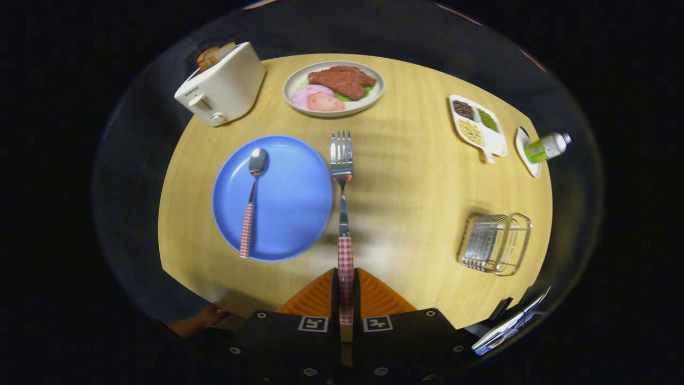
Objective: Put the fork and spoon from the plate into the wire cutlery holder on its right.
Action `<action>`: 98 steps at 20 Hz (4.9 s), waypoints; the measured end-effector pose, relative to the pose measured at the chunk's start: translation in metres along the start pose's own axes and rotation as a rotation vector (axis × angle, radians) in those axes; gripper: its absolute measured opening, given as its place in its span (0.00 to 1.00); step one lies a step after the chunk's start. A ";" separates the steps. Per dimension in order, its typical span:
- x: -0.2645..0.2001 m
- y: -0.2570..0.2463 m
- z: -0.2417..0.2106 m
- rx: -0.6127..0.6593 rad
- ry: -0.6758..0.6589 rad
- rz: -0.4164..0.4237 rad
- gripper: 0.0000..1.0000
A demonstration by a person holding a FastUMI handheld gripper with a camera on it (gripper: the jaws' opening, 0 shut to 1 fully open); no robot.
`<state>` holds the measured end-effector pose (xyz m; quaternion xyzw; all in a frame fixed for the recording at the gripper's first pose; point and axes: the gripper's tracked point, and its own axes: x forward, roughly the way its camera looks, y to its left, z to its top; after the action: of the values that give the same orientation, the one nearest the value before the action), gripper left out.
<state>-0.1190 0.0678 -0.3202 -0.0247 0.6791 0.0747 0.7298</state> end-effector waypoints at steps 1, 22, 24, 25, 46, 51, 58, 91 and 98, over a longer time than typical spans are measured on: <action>-0.007 -0.017 -0.003 0.017 -0.001 -0.014 0.09; -0.035 -0.196 -0.077 0.063 0.223 -0.105 0.10; -0.032 -0.196 -0.081 0.042 0.268 -0.090 0.10; -0.032 -0.195 -0.082 0.032 0.284 -0.082 0.10; -0.019 -0.203 -0.030 0.094 0.292 -0.039 0.16; -0.026 -0.200 -0.008 0.171 0.162 -0.015 0.23; -0.051 -0.167 0.027 0.263 -0.027 0.096 0.56; 0.034 0.155 0.033 -0.156 0.039 0.239 0.89; 0.073 0.173 0.017 -0.122 0.128 0.194 0.76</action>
<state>-0.1224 0.2460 -0.3801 -0.0079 0.7176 0.1843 0.6716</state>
